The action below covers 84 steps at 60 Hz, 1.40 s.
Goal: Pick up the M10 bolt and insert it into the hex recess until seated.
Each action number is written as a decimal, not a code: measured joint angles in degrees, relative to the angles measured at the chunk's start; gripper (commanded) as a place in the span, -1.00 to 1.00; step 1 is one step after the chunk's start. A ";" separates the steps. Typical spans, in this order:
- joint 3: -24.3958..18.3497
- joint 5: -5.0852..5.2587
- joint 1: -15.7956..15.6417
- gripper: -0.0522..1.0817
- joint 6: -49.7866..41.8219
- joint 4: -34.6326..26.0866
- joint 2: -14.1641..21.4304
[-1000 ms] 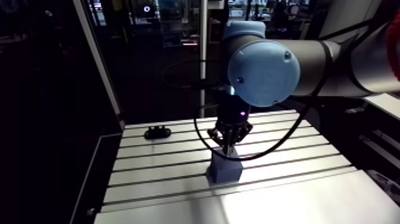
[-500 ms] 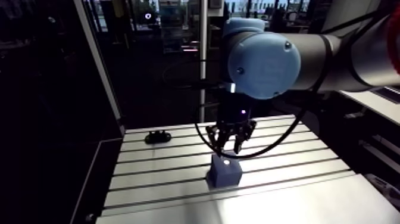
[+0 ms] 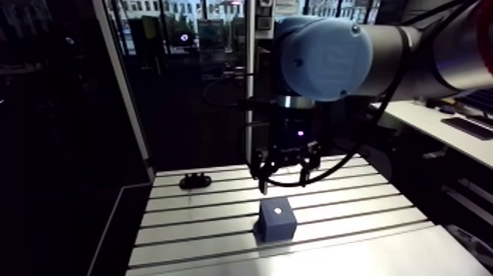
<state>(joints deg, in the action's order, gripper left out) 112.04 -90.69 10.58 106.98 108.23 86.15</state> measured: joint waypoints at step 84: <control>-27.81 0.62 -6.64 -0.90 -9.26 -20.17 0.45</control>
<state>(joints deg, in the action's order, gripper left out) 84.23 -90.07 3.95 97.73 88.06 86.60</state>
